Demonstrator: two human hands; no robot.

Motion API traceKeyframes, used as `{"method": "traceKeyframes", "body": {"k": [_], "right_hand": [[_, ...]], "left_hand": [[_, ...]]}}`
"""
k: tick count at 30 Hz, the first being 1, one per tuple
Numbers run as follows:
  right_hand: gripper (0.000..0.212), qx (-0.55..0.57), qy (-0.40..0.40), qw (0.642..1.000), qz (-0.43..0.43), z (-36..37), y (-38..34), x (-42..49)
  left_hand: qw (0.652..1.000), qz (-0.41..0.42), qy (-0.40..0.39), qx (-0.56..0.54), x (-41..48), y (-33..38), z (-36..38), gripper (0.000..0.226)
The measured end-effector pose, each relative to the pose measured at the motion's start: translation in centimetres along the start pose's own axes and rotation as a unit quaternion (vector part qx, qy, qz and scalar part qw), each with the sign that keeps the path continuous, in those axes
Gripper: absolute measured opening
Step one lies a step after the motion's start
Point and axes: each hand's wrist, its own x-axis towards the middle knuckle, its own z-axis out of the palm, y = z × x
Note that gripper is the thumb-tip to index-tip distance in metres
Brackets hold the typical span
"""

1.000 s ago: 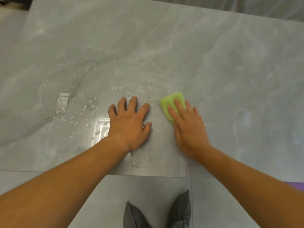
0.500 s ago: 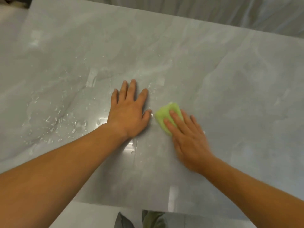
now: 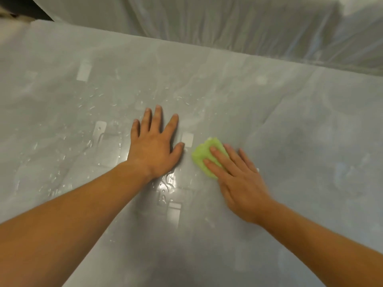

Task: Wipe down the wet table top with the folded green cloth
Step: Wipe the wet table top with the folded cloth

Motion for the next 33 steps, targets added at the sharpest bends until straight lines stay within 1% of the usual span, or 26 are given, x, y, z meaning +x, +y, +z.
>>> {"method": "traceKeyframes", "body": {"k": [1,2,5,7,8,9,11,13,14,15,16,18,20,21,22,24,26,27,28,29,31,33], "right_hand": [[0.061,0.0,0.0,1.0,0.004,-0.4,1.4,0.9],[0.06,0.001,0.006,0.999,0.031,-0.8,2.7,2.4],[0.061,0.009,0.04,0.986,0.16,-2.2,5.4,8.5],[0.062,0.0,0.055,0.976,0.209,-2.2,5.1,10.9],[0.062,-0.012,0.058,0.976,0.212,-1.9,4.4,11.0],[0.063,-0.021,0.056,0.979,0.195,-1.6,3.6,10.4],[0.061,-0.025,0.042,0.992,0.115,-1.1,2.7,8.2],[0.061,-0.017,0.011,0.999,0.033,-1.5,3.8,6.8],[0.06,-0.018,-0.002,1.0,0.017,-2.0,5.1,7.0],[0.06,-0.02,-0.005,0.999,0.028,-2.5,6.4,7.9],[0.06,-0.018,0.009,0.998,0.061,-2.9,7.6,9.2],[0.059,-0.003,0.046,0.986,0.159,-3.8,9.1,12.6],[0.059,-0.001,0.064,0.97,0.235,-3.9,8.7,15.3],[0.06,-0.006,0.071,0.966,0.247,-3.7,8.1,15.8],[0.061,-0.009,0.074,0.969,0.235,-3.4,7.2,15.6],[0.062,-0.015,0.064,0.985,0.159,-2.6,5.5,13.8],[0.059,-0.006,0.042,0.995,0.089,-2.2,5.3,11.9],[0.057,0.0,0.034,0.997,0.075,-2.4,6.1,11.8],[0.057,0.001,0.037,0.996,0.082,-2.7,7.1,12.4],[0.058,0.001,0.046,0.993,0.112,-3.2,8.0,13.6],[0.059,0.004,0.071,0.976,0.208,-4.1,9.3,17.2],[0.059,0.006,0.084,0.957,0.276,-4.4,8.8,20.4]], "left_hand": [[1.0,-0.001,0.002,0.0,0.1,0.0,-0.2,0.075],[1.0,-0.002,0.001,0.0,0.1,0.1,-0.4,0.076],[1.0,-0.006,-0.004,0.006,0.3,0.3,-1.0,0.078],[1.0,-0.004,0.003,0.004,0.5,0.3,-1.5,0.073],[1.0,0.0,0.012,-0.001,0.7,0.2,-1.8,0.069],[1.0,0.003,0.023,-0.006,1.0,0.2,-2.1,0.065],[0.999,0.007,0.031,-0.019,1.9,-0.1,-2.6,0.063],[0.999,0.005,0.022,-0.029,3.2,-0.5,-2.9,0.066],[0.999,0.002,0.018,-0.033,4.1,-0.7,-3.2,0.069],[0.999,0.0,0.016,-0.037,5.1,-1.0,-3.5,0.072],[0.999,-0.001,0.013,-0.039,6.2,-1.1,-3.9,0.075],[0.999,-0.001,0.004,-0.036,8.2,-1.5,-4.6,0.077],[1.0,-0.002,-0.008,-0.025,9.5,-1.8,-4.6,0.076],[1.0,0.0,-0.013,-0.016,9.7,-1.8,-4.5,0.075],[1.0,0.003,-0.014,-0.007,9.8,-1.9,-4.3,0.076],[1.0,0.008,-0.012,0.0,9.7,-2.0,-4.0,0.077],[1.0,0.012,-0.014,-0.006,9.8,-2.1,-4.0,0.077],[1.0,0.013,-0.014,-0.008,9.9,-2.1,-4.0,0.077],[1.0,0.014,-0.015,-0.008,9.9,-2.2,-4.0,0.077],[1.0,0.016,-0.016,-0.007,10.0,-2.3,-3.9,0.077],[1.0,0.019,-0.018,-0.009,10.0,-2.3,-3.8,0.075],[1.0,0.018,-0.018,-0.018,10.0,-2.4,-3.8,0.071]]}}
